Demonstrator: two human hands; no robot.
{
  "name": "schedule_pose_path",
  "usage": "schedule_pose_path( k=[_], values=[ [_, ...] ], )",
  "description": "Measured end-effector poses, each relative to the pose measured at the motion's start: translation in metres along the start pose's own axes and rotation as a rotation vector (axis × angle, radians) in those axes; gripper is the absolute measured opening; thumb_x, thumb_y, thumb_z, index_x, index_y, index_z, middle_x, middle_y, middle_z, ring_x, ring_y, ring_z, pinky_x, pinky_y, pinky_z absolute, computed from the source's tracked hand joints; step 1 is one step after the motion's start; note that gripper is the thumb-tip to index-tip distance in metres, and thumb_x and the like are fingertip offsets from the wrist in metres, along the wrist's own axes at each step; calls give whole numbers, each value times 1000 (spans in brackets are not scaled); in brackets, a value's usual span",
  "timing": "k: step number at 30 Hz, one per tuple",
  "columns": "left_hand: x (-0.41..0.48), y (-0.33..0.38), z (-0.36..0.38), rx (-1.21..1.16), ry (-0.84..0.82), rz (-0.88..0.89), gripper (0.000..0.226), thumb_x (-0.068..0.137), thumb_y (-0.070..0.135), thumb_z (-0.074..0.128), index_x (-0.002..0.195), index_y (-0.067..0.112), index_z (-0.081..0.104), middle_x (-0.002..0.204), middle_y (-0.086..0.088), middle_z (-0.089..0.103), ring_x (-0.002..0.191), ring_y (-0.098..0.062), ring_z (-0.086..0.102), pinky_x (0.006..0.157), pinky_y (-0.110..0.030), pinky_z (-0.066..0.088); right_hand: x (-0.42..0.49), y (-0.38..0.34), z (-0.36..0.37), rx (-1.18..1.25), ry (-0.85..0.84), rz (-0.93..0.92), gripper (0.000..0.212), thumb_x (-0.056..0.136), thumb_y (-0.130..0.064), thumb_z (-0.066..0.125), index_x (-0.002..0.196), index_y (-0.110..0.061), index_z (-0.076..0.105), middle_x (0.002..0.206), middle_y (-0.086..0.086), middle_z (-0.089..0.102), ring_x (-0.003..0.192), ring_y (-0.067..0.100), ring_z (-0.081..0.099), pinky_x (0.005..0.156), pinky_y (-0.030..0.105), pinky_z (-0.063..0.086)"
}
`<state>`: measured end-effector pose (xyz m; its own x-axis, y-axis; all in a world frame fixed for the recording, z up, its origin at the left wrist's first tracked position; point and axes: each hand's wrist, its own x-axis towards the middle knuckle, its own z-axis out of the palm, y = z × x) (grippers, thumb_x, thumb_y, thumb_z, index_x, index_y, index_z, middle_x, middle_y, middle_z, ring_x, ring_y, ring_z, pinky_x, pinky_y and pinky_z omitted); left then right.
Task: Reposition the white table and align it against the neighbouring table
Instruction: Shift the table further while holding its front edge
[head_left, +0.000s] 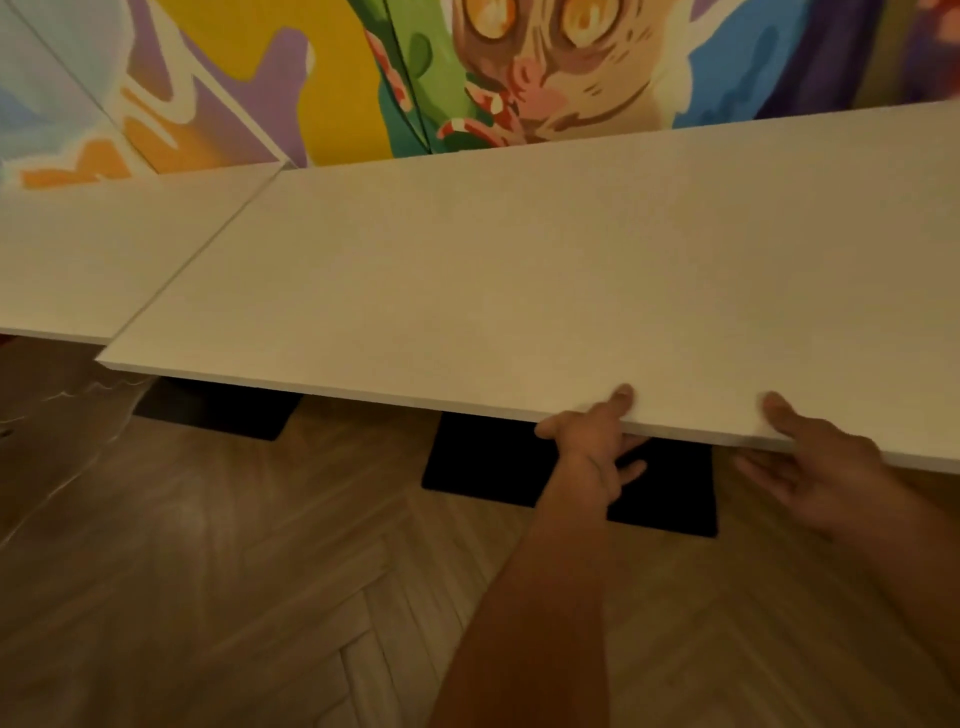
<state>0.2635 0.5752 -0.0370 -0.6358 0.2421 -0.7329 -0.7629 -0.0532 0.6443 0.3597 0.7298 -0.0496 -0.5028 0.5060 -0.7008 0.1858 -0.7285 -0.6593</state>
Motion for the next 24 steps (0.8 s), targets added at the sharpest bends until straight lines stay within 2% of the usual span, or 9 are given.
schedule_pose_path(
  k=[2,4,10,14,17,20,24],
  values=[
    [2,-2,1,4,32,1,92,89,32,80,152,22,15,124,-2,67,89,-17,72,68,-40,56,-2,0,3,-36,23,2,35,90,-26,73,114,-9,54,100,5,61,87,21,64,58,37,62],
    [1,-3,3,16,59,3,89,88,32,81,150,22,18,120,-1,69,88,-17,72,66,-39,56,-3,0,2,-48,47,3,42,89,-27,76,119,-8,55,102,7,64,87,22,66,55,35,63],
    [5,-4,8,-10,121,-5,82,87,26,83,142,19,23,117,-6,67,90,-21,72,77,-44,59,-1,3,0,-43,76,-1,47,84,-31,80,117,-5,60,110,12,69,89,23,71,52,32,61],
    [7,-9,20,-65,167,-4,75,88,31,80,143,17,32,121,-9,65,100,-24,69,58,-37,59,2,3,0,-44,100,2,49,82,-33,82,115,-3,61,109,12,68,90,24,70,56,33,63],
    [16,-9,19,-31,146,-20,68,88,33,80,142,12,45,118,-8,69,96,-22,71,46,-34,59,5,2,0,-49,116,10,45,82,-34,82,110,-4,62,109,12,67,89,23,69,61,34,63],
    [14,-8,18,-6,152,-14,71,88,37,80,144,11,44,120,-7,69,95,-20,72,43,-32,57,6,1,0,-62,114,16,45,82,-34,83,109,-4,63,110,13,67,90,24,70,67,36,62],
    [10,-7,19,27,142,8,75,89,39,79,148,12,42,122,-6,69,94,-19,72,42,-32,57,8,-4,-1,-70,112,5,49,80,-34,84,112,-4,63,112,15,69,89,26,72,63,35,61]
  ],
)
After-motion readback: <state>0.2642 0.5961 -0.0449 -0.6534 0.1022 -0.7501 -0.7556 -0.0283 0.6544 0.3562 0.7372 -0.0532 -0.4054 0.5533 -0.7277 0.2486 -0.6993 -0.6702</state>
